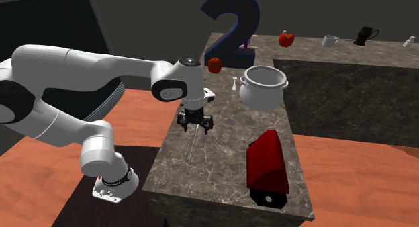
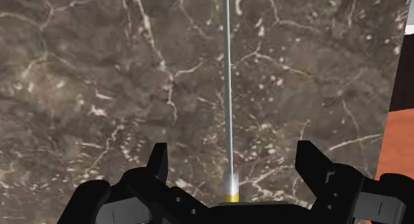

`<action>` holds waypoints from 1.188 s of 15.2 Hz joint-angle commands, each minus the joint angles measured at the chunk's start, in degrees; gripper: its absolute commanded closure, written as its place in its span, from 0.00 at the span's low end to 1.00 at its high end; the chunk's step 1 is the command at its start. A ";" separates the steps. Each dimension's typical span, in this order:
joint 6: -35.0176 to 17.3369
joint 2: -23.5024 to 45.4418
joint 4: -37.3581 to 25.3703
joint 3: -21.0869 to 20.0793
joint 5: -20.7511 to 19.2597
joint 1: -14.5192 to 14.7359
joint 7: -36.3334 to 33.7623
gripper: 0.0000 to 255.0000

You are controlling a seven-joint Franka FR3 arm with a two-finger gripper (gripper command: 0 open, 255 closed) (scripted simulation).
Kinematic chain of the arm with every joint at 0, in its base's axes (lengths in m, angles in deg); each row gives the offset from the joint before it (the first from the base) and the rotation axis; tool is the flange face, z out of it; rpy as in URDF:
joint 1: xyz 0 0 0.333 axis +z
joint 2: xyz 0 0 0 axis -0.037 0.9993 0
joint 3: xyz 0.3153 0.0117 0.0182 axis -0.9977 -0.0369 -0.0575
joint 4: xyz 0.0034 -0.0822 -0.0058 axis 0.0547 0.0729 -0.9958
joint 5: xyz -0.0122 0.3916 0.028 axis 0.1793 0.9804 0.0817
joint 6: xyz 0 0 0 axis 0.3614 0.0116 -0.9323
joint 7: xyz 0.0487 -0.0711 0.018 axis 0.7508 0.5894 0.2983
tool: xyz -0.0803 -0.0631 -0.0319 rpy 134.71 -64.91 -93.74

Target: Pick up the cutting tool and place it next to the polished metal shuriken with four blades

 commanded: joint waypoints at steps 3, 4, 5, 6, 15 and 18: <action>-3.12 0.87 2.32 0.28 -0.03 0.71 2.00 0.00; -3.95 1.11 2.92 0.32 -0.04 0.71 2.01 0.00; -4.79 1.37 3.50 0.37 -0.05 0.71 2.02 0.00; -5.64 1.64 4.08 0.42 -0.05 0.71 2.03 0.00; -6.12 1.80 4.40 0.45 -0.06 0.72 2.04 1.00; -6.12 1.80 4.40 0.45 -0.06 0.72 2.04 1.00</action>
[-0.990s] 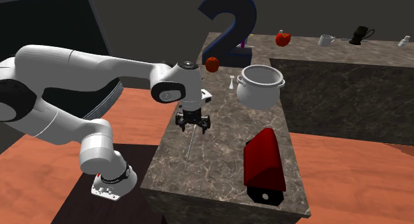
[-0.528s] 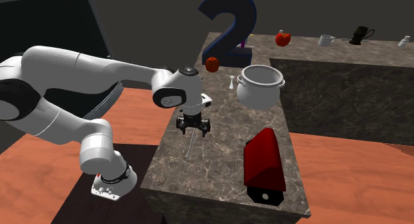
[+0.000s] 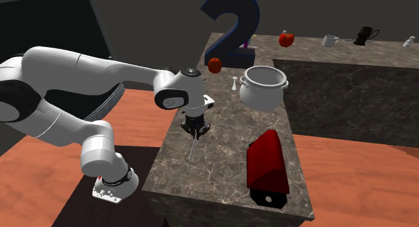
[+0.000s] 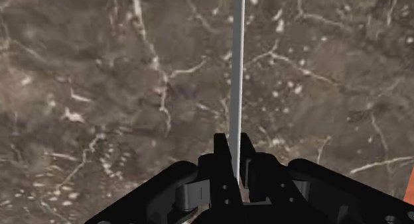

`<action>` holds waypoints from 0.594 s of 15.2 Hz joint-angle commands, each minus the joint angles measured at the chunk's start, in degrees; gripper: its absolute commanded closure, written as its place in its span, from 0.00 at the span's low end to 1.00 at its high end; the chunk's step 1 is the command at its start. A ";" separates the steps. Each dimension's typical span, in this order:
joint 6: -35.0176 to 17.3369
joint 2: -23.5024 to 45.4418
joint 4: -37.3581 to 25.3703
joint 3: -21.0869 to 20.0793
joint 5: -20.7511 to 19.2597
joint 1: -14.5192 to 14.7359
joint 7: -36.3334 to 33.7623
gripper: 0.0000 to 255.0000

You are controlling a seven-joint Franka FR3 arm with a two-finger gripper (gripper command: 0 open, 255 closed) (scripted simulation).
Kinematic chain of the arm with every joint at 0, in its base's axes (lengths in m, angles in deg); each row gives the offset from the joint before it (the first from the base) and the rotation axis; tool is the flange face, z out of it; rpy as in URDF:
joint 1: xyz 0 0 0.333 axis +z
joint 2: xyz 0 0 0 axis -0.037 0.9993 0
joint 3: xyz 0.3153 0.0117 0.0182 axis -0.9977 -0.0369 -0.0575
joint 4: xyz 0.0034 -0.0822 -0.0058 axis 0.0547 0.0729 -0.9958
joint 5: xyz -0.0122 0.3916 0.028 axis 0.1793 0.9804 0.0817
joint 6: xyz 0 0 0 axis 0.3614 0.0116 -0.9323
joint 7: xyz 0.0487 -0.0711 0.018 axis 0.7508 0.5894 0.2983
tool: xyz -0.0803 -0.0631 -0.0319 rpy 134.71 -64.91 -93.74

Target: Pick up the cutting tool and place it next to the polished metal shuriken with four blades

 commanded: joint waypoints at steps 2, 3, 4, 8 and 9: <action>0.00 0.00 0.00 0.00 0.00 0.00 0.00 1.00; 0.00 0.00 0.00 0.00 0.00 0.00 0.00 1.00; 0.00 0.00 0.00 0.00 0.00 0.00 0.00 1.00; 1.68 -0.54 -1.14 -0.11 0.02 0.01 -0.04 1.00; 2.51 -0.77 -1.75 -0.16 0.04 0.01 -0.06 1.00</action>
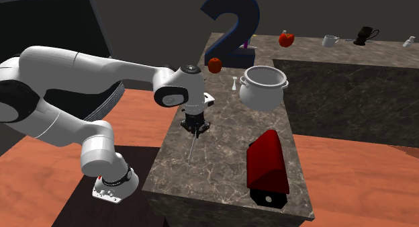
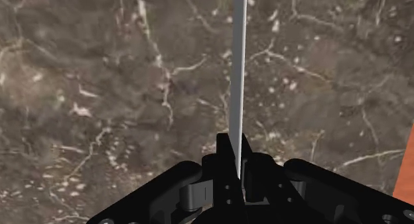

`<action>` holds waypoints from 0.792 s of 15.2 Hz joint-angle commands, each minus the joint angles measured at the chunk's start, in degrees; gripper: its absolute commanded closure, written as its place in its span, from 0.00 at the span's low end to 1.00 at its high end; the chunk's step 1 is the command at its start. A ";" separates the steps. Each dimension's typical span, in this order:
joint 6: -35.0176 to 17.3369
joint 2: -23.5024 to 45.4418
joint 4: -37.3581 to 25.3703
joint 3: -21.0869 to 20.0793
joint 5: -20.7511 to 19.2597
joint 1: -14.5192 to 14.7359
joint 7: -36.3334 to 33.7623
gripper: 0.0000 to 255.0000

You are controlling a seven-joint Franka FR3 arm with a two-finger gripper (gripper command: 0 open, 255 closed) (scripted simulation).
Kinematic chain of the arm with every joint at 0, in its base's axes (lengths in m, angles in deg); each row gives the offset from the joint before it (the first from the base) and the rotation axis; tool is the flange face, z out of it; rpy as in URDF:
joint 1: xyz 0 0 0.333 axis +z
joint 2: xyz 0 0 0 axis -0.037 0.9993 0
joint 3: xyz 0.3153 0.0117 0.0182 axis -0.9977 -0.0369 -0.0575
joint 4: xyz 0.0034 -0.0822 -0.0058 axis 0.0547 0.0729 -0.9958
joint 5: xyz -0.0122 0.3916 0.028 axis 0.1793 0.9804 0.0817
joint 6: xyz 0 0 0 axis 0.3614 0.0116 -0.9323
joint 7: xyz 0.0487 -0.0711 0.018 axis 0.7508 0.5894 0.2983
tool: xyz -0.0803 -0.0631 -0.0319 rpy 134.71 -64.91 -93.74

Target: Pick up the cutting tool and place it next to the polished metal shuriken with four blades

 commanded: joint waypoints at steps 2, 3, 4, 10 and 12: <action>2.39 -0.74 -1.64 -0.16 0.03 0.01 -0.07 1.00; 3.21 -0.93 -2.27 -0.21 0.05 0.02 -0.09 1.00; 4.03 -1.11 -2.91 -0.27 0.07 0.03 -0.10 1.00; 8.84 -1.86 -6.97 -0.55 0.20 0.10 -0.17 1.00; 10.41 -2.00 -8.41 -0.63 0.25 0.12 -0.19 1.00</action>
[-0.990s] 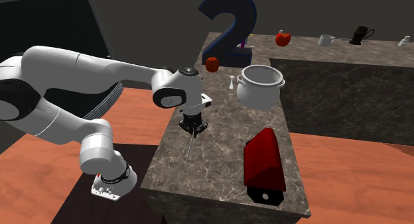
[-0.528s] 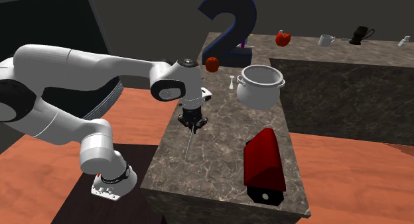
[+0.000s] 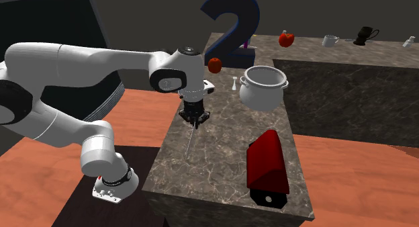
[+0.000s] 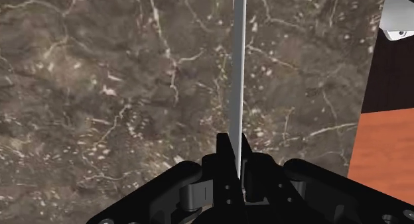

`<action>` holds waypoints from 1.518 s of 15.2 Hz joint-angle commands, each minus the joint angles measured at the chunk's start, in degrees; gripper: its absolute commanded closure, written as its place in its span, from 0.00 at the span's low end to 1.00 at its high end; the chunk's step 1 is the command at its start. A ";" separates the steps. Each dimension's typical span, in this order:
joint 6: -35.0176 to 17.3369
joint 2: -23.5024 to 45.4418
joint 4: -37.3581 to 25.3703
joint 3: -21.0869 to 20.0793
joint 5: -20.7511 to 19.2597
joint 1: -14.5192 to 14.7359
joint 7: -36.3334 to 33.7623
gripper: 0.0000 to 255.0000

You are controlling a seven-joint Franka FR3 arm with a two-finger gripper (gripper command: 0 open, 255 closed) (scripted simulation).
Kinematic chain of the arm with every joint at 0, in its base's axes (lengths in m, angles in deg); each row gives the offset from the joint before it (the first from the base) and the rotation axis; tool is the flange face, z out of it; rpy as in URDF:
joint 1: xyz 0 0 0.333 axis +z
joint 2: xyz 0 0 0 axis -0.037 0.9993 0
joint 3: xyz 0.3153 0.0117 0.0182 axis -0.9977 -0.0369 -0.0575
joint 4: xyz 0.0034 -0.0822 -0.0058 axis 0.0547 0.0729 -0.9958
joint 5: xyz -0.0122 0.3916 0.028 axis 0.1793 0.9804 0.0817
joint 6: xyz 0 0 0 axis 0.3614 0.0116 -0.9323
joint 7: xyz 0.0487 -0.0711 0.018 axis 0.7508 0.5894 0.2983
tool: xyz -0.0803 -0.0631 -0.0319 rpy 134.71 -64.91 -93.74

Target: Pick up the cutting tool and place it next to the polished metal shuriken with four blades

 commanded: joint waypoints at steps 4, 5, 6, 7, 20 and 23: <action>4.02 -0.14 -3.86 -0.21 0.14 0.09 -0.03 1.00; 4.79 -0.13 -4.63 -0.25 0.17 0.10 -0.04 1.00; 5.56 -0.12 -5.41 -0.28 0.19 0.12 -0.04 1.00; 6.32 -0.09 -6.21 -0.31 0.22 0.14 -0.04 1.00; 5.53 15.83 -21.32 -8.32 4.10 5.13 -11.32 1.00; 5.75 20.85 -26.61 -10.13 4.33 6.31 -14.26 1.00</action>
